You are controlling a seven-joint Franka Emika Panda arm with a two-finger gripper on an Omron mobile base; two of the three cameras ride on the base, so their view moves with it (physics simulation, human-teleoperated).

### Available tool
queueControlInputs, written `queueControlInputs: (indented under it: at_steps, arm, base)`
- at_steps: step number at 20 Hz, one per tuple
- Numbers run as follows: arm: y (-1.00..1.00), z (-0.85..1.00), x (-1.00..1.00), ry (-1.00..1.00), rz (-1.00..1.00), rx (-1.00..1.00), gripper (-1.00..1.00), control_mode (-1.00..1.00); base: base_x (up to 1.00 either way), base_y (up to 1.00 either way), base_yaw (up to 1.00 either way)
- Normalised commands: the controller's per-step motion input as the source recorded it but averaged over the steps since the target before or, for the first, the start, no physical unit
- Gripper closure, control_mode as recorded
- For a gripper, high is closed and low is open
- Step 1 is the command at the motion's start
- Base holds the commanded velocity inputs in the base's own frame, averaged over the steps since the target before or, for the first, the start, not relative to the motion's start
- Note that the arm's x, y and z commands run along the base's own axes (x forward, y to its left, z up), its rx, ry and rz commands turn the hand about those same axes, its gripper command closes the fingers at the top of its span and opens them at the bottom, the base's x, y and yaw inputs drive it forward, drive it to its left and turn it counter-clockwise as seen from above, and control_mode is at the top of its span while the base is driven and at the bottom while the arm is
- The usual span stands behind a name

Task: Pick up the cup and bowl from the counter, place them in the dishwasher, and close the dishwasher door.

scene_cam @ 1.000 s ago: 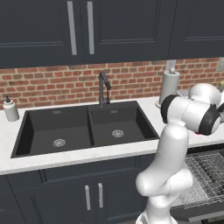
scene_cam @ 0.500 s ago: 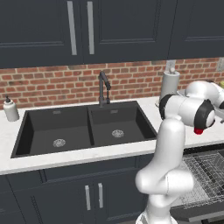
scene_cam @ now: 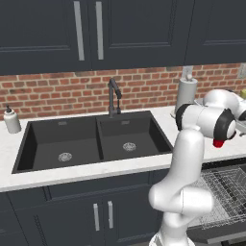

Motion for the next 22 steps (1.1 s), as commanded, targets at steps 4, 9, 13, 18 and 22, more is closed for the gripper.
queueControlInputs:
  at_steps: [4,9,13,18,22]
  arm:
    - [0.19,0.0,0.14,0.04,0.0,-0.07,-1.0,-1.0]
    - [0.05,-0.01,-0.01,0.02,0.0,-0.01,-1.0,-1.0]
    - [0.2,-0.06,-0.14,0.0,0.02,0.0,-1.0,-1.0]
    - [0.08,-0.08,0.03,0.0,0.0,0.0,-1.0,-1.0]
    - [0.0,-0.22,0.08,0.0,0.0,0.0,-1.0,-1.0]
  base:
    - [0.0,0.0,0.0]
    - [0.0,0.0,0.0]
    - [0.0,0.0,0.0]
    - [0.0,0.0,0.0]
    - [0.0,0.0,0.0]
